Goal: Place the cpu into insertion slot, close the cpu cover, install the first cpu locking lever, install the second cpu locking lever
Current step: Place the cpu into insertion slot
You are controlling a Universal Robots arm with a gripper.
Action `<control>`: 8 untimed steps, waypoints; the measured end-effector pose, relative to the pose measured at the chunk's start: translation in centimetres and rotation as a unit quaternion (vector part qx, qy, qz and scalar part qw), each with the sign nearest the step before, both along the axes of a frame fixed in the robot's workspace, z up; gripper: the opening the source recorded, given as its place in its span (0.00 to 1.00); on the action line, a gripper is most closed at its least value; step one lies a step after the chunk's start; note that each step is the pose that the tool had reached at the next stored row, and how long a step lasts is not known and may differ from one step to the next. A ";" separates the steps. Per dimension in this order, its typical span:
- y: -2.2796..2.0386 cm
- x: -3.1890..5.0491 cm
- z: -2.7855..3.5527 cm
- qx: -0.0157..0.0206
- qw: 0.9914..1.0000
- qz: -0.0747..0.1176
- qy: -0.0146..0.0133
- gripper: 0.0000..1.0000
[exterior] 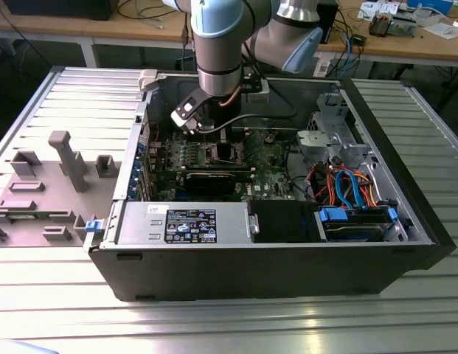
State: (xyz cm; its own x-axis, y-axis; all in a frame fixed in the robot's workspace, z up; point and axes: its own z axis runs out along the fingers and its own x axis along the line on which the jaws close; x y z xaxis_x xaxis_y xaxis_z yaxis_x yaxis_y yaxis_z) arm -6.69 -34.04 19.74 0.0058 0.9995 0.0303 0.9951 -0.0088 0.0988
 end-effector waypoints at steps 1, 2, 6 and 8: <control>0.00 0.00 -0.01 0.000 1.000 0.000 0.000 0.55; 0.00 0.00 -0.01 0.000 1.000 0.000 0.000 0.55; 0.02 0.01 -0.05 0.000 1.000 0.000 0.000 0.56; 0.01 0.01 -0.03 0.000 1.000 0.000 0.000 0.62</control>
State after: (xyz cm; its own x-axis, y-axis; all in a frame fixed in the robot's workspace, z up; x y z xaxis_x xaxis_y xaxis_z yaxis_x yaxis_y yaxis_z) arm -6.68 -34.04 19.71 0.0058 0.9995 0.0309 0.9950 -0.0089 0.0992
